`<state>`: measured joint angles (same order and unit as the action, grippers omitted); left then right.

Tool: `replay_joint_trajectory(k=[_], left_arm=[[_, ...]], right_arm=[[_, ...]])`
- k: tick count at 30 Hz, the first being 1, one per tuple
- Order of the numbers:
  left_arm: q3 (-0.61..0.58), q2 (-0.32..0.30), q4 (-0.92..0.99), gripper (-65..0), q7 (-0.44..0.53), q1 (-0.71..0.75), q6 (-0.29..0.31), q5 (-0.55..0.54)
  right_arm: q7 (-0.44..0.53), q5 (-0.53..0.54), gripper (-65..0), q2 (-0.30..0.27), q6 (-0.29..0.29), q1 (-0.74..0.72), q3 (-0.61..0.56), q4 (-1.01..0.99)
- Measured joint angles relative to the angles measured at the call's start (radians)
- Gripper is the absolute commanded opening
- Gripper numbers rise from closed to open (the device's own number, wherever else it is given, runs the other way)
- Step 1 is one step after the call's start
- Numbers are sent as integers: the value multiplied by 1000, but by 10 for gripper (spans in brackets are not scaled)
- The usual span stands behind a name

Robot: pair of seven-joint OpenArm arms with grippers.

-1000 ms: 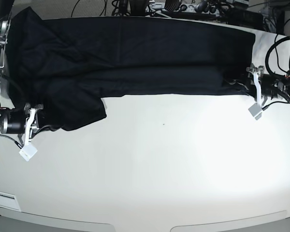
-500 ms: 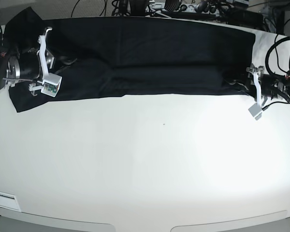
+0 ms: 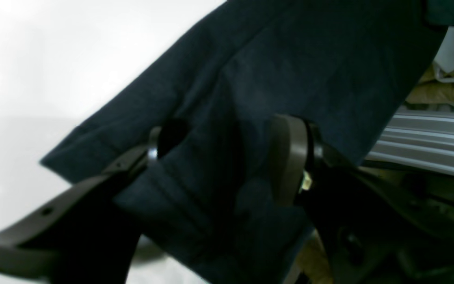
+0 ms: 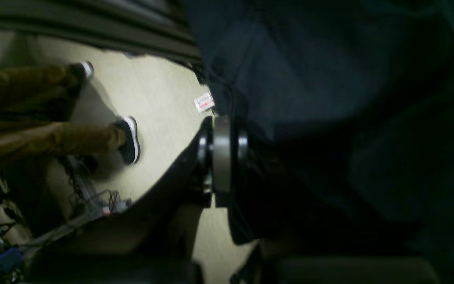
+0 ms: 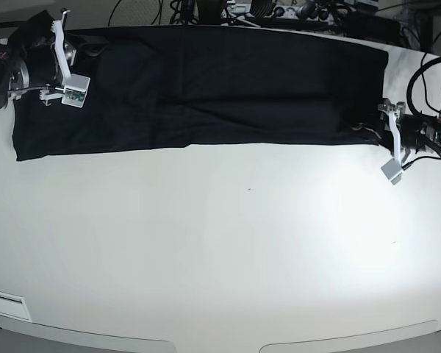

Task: Fold the T-shirt properly
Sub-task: 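Fold the loose sleeve end inward with the right gripper, then release the shirt and pull both grippers back from the strip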

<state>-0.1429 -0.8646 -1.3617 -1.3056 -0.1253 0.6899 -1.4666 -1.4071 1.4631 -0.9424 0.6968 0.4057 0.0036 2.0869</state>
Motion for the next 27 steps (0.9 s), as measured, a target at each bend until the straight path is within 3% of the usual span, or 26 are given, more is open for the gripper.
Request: replay_joint_trajectory(k=[3,6,8,12,14,15,18,20,24,27], left_arm=[[0,-29,0,-290,2,-8,0,0],[0,-50,0,-290,7,-8,0,0],[0,-54,0,-290,8,-14,0,0],[0,-69,0,-290,12,-53,0,0],[0,-82,0,-290,15,-76,0,0],[0,-89,0,-290,12,-87,0,0],[0,-100,0,-290,11,-117,-15,0],[0,-99,0,-290,13,-134,-23,0],[0,-105,0,-290,14,-137,-23,0],[0,-120,0,-290,11,-136,-23,0]], right_arm=[[1,0,-650,-33,0,24,0,0],[11,-50,-650,-29,0,46,0,-9],[16,-168,-650,-30,0,65,0,-39],[256,-509,-650,-29,0,82,-1,-106],[328,-591,-650,-29,0,85,-1,-131],[328,-592,-650,-26,0,86,-1,-133],[299,-568,-460,-22,-22,84,-1,-127],[228,-566,-381,-23,-23,78,-1,-92],[58,-389,-374,-40,-6,79,-1,52],[53,-307,-376,-49,-18,80,26,169]])
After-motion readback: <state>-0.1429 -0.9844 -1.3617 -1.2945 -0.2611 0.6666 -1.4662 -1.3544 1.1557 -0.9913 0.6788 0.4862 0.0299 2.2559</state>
